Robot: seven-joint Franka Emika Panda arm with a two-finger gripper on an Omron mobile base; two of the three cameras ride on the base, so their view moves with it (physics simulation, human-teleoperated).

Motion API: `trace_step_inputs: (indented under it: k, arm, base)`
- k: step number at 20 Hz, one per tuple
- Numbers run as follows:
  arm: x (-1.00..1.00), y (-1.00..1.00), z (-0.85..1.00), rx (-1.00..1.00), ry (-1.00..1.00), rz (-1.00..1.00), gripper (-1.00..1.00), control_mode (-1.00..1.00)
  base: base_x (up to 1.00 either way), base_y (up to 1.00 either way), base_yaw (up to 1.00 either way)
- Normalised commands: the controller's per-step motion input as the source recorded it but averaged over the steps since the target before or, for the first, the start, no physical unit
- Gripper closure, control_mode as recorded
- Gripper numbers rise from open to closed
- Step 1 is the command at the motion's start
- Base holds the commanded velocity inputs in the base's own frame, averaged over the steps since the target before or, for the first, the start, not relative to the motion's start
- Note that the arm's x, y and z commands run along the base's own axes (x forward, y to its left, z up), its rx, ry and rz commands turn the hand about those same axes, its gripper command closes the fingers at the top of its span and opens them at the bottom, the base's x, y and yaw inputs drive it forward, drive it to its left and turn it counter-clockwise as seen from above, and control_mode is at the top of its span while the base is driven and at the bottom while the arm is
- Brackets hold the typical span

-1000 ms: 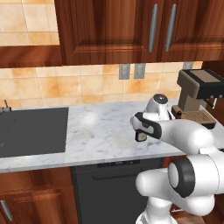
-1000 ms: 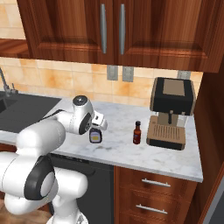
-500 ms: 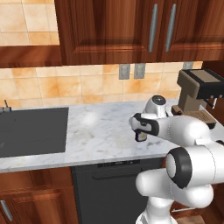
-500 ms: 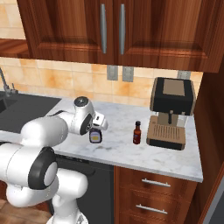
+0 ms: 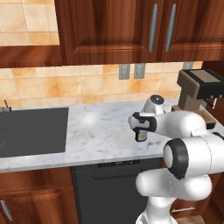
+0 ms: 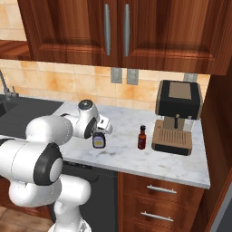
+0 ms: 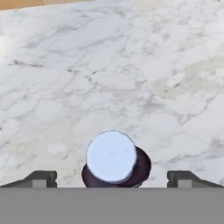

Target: Place the condiment bottle and condiment bottle from the counter to the top shelf of the fridge. If the existing items in the fridge are on the top shelf, move them to other shelves.

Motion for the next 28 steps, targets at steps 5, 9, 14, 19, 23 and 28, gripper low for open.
trace_step_inputs:
  k: [5,9,14,19,23,28]
  arm:
    - [0.15,0.0,-0.07,0.0,0.0,0.0,-1.0,-1.0]
    - [0.16,0.0,-0.08,0.0,0.0,0.0,1.0,-1.0]
    - [0.05,0.0,-0.01,0.0,0.0,0.0,1.0,-1.0]
    - [-0.21,0.0,0.14,0.0,-0.01,0.0,1.0,-1.0]
    - [-0.98,0.07,0.87,0.03,-0.03,-0.03,1.0,-1.0]
    - [-1.0,0.13,1.0,0.0,0.0,-0.01,1.0,-1.0]
  base:
    - [0.0,0.0,0.0]
    - [0.0,0.0,0.0]
    - [0.0,0.0,0.0]
    - [0.0,0.0,0.0]
    - [0.0,0.0,0.0]
    - [0.0,0.0,0.0]
